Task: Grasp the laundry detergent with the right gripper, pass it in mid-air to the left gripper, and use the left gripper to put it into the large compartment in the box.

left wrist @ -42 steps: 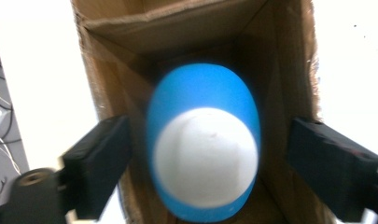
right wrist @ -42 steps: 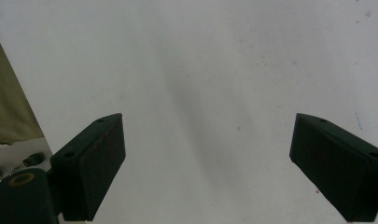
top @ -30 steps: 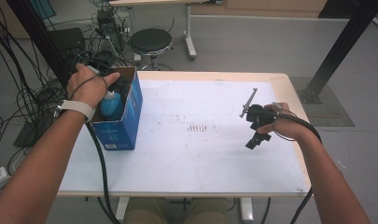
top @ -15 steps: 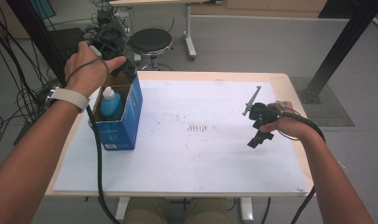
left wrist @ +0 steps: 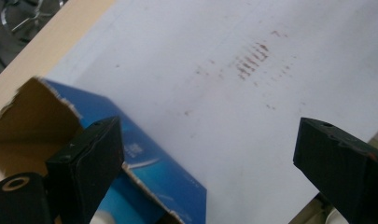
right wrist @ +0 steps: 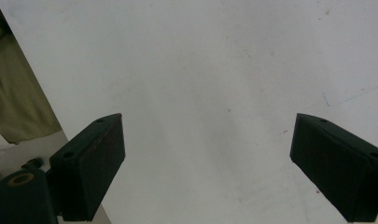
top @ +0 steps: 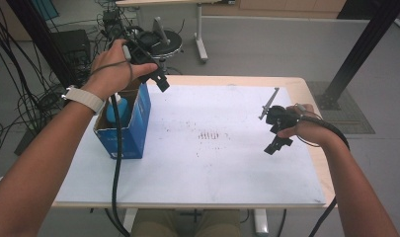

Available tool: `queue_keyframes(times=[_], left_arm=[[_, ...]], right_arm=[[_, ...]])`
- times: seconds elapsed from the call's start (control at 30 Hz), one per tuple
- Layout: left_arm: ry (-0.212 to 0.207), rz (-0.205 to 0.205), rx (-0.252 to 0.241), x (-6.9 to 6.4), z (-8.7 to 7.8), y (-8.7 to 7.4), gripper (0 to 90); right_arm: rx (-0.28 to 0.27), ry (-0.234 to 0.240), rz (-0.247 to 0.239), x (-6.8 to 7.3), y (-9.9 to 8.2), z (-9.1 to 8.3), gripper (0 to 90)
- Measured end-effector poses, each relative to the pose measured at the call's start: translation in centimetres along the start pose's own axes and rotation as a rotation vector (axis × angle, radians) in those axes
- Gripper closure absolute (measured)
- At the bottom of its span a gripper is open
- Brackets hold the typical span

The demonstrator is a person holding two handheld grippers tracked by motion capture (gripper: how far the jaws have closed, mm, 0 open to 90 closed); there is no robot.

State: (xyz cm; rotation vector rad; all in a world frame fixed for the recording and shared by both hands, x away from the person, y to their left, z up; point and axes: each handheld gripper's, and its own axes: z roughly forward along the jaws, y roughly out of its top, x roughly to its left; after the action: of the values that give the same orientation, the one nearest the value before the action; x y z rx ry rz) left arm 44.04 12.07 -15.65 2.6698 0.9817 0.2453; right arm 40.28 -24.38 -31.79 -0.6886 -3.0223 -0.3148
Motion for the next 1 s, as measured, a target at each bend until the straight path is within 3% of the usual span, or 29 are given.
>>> queue_keyframes(times=[0.1,0.37,0.57,0.67,1.0], left_arm=[[-0.023,0.056,0.013,-0.6,0.6,0.5,9.4],[-0.024,0.235,0.025,-3.0,2.6,1.3,9.5],[-0.062,0.323,0.055,-4.5,4.0,1.5,9.2],[-0.081,0.363,0.073,-5.2,4.8,1.4,9.3],[-0.105,0.424,0.082,-6.8,6.7,1.6,9.4]], right_arm=[[0.001,-0.007,-0.001,0.1,-0.2,-0.1,10.4],[-0.008,-0.015,0.003,0.5,-0.2,-0.1,10.3],[-0.011,-0.02,-0.004,0.9,0.0,-0.2,10.2],[-0.01,-0.016,-0.003,0.9,-0.1,-0.1,10.2],[-0.006,-0.013,0.004,0.9,-0.3,0.4,10.2]])
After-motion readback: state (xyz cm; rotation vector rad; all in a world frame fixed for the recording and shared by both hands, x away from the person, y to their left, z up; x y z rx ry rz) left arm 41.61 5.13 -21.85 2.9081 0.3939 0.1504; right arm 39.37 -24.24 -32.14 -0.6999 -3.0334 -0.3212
